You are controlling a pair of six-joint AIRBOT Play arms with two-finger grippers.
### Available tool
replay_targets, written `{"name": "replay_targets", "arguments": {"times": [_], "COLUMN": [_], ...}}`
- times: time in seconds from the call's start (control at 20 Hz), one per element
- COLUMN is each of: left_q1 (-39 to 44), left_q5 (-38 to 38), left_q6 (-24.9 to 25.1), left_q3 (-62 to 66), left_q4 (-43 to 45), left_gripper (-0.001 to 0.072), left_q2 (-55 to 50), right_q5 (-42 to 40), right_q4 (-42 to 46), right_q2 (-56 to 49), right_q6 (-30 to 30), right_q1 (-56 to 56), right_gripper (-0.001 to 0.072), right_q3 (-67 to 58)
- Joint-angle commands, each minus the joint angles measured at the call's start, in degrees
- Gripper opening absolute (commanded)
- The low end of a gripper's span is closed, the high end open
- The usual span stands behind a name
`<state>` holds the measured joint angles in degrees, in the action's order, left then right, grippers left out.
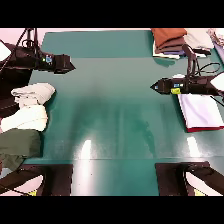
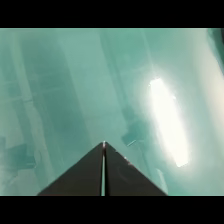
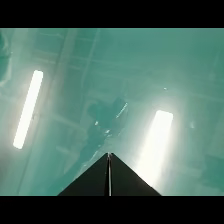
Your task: Fold the shirts.
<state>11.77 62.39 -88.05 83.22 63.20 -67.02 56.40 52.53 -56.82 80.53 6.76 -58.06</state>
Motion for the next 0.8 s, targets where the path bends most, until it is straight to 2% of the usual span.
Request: {"name": "replay_targets", "arguments": {"times": [0.0,0.55,0.7,0.75], "left_q1": [0.0,0.0,0.0,-0.2], "left_q5": [0.0,-0.4,-5.6,-7.0], "left_q6": [0.0,0.0,1.9,3.4], "left_q3": [0.0,0.0,0.0,0.0], "left_q4": [0.0,-0.3,0.8,4.2], "left_gripper": [0.0027,0.0027,0.0029,0.0160], "left_q2": [0.0,0.0,0.0,0.0], "right_q5": [0.2,0.2,0.2,0.2], "right_q4": [0.0,0.0,0.0,0.0], "right_q2": [-0.1,-0.1,-0.1,-0.1], "right_q6": [0.0,0.0,0.0,0.0], "right_q1": [0.0,0.0,0.0,0.0], "right_gripper": [0.0017,0.0017,0.0017,0.0017], "right_q3": [-0.1,-0.1,-0.1,-0.1]}}
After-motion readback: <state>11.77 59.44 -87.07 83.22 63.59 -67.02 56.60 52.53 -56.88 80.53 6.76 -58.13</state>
